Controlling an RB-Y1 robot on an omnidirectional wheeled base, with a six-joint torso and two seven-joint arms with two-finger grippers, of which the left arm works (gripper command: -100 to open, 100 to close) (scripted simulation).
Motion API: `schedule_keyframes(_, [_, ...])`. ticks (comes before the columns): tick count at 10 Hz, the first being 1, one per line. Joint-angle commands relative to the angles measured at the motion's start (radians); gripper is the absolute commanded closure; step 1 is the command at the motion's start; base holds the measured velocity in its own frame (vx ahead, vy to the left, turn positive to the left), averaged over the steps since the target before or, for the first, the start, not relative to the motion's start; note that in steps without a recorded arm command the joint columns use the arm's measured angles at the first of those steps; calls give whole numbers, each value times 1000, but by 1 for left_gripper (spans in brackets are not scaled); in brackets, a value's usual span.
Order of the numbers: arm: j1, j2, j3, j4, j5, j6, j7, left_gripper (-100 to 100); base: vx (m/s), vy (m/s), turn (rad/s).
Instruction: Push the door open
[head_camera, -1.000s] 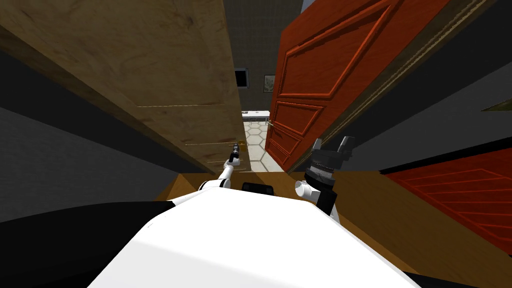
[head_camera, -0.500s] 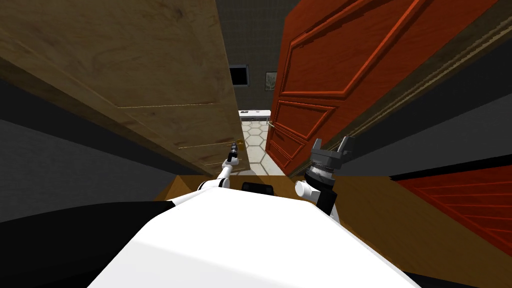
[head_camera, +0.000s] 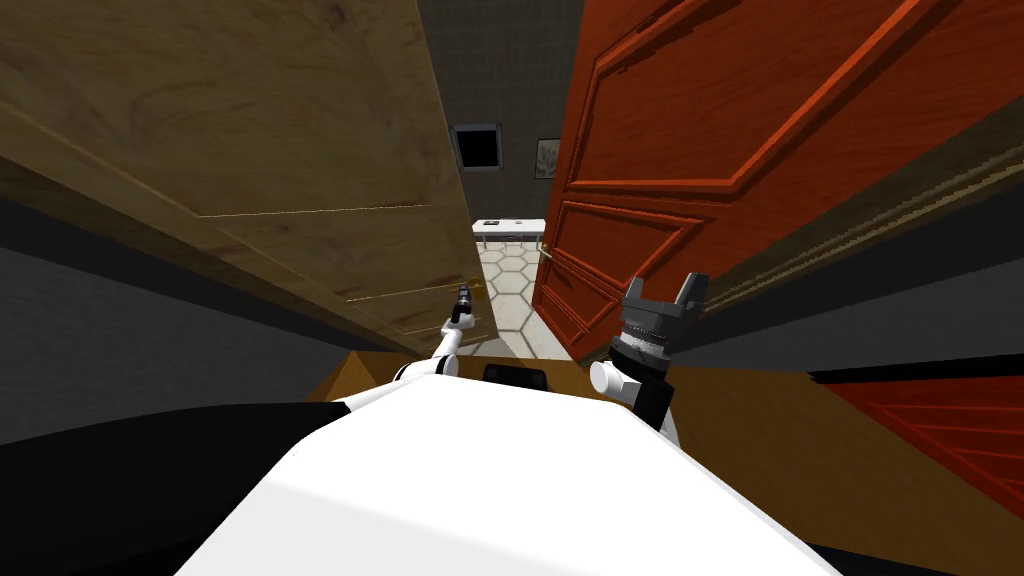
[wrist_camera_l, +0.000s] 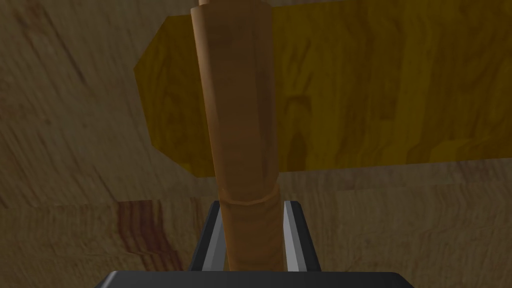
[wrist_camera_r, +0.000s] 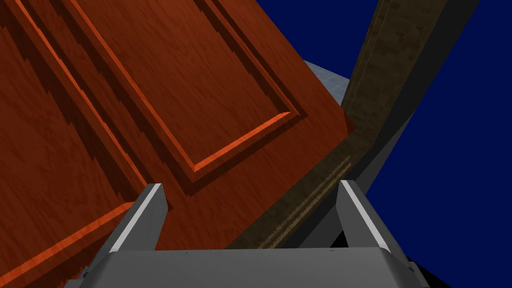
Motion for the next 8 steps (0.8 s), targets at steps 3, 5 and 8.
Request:
schedule_keyframes(3, [-3,19,52,-7,12,-3,-18,100,182,-52,79])
schedule_keyframes(5, [-4,17,71,-7,17,-2,-26,100,159,-49,57])
schedule_keyframes(8, [-8,7,106,-6,25,-1,-42,100,177,-55,96])
